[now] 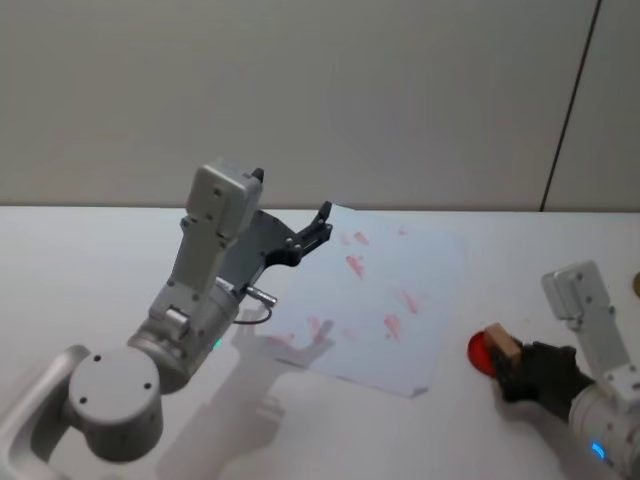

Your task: Use the one hand to pick up the stamp and affix it onto the A4 paper.

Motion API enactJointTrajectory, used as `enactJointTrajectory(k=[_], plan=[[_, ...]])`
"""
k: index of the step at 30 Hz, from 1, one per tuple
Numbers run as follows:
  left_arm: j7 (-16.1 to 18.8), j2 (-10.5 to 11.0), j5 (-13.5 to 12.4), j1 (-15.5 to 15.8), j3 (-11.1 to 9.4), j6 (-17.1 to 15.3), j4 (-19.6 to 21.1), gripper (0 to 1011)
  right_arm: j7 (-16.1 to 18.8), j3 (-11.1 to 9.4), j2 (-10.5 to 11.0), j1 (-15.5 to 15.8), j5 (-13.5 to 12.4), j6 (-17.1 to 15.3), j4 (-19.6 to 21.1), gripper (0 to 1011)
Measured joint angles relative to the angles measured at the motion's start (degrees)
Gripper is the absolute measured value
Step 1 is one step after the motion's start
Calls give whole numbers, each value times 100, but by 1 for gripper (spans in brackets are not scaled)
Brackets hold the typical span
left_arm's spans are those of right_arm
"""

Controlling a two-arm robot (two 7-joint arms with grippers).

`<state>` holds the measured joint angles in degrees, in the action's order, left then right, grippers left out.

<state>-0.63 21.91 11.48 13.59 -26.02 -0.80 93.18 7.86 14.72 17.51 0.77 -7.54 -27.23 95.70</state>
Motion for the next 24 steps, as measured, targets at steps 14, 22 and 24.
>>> enactJointTrajectory(k=[14, 22, 24], plan=[[0, -2, 0, 0, 0, 0, 0, 1002, 107, 38, -129, -190, 128, 28, -256, 221], [1, -2, 0, 0, 0, 0, 0, 1003, 116, 43, -167, -238, 163, 19, -317, 221], [1, -2, 0, 0, 0, 0, 0, 1003, 118, 43, -178, -250, 168, 18, -320, 221]])
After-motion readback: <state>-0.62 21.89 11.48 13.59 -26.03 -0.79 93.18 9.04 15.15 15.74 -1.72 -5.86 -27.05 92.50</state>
